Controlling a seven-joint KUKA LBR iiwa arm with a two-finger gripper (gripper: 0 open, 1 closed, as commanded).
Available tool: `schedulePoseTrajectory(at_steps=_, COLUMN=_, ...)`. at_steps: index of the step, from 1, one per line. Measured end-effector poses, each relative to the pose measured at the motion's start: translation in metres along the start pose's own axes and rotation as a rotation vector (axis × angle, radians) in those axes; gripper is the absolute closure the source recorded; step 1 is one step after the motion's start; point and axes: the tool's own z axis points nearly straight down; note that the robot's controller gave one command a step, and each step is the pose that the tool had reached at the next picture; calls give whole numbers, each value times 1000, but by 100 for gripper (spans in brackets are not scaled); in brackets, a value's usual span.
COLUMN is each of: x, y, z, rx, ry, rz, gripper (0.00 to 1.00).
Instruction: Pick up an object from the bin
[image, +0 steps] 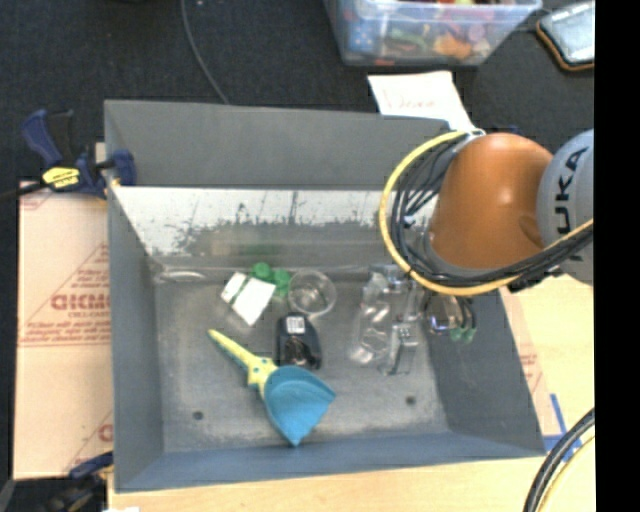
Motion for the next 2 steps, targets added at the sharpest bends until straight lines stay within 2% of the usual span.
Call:
schedulePoseTrajectory(at_steps=1, x=0, y=0, z=0, rx=0, ry=0, rz=0, gripper=0)
schedulePoseTrajectory(at_steps=2, x=-14, y=4, z=50, rx=1, ry=-3, rz=-21, gripper=0)
